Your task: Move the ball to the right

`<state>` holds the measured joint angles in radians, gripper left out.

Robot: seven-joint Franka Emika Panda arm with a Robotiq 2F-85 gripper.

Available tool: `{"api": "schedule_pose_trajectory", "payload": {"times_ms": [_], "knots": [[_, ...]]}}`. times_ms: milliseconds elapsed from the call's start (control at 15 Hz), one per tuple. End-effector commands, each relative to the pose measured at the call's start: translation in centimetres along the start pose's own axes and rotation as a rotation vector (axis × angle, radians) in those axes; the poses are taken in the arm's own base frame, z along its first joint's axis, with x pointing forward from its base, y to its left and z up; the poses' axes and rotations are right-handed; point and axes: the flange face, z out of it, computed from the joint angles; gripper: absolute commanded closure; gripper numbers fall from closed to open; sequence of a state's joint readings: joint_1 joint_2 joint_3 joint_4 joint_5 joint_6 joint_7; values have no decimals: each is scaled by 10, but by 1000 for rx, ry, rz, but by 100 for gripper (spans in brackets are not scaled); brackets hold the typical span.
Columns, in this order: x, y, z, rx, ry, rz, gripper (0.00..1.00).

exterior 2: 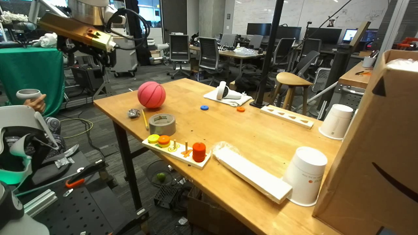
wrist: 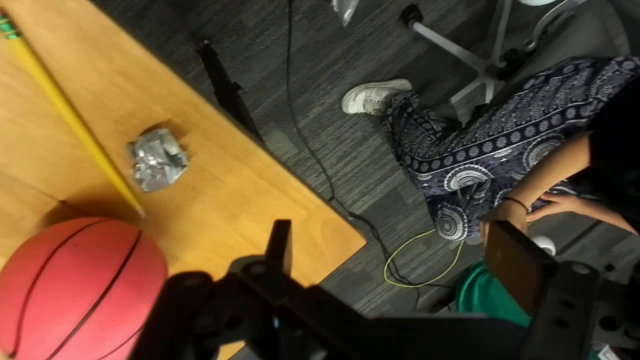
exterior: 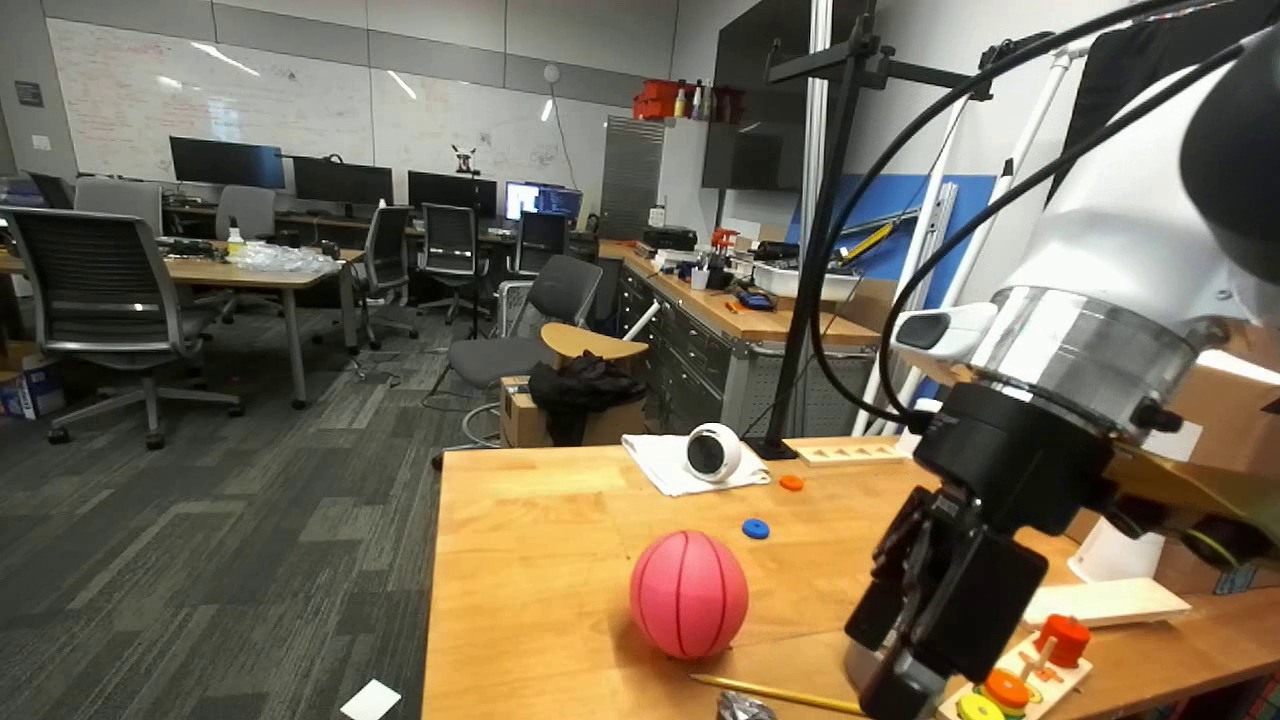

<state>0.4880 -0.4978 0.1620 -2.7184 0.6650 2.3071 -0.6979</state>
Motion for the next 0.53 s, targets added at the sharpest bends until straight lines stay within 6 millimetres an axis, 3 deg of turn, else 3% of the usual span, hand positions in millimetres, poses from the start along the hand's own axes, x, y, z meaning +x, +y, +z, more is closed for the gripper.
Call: {"api": "schedule_pose_trajectory", "payload": {"times_ms": [0, 267, 467], "knots": [[-4, -34, 15, 67, -9, -6, 0], [2, -53, 30, 92, -26, -52, 0], [9, -53, 33, 98, -34, -98, 0]]}}
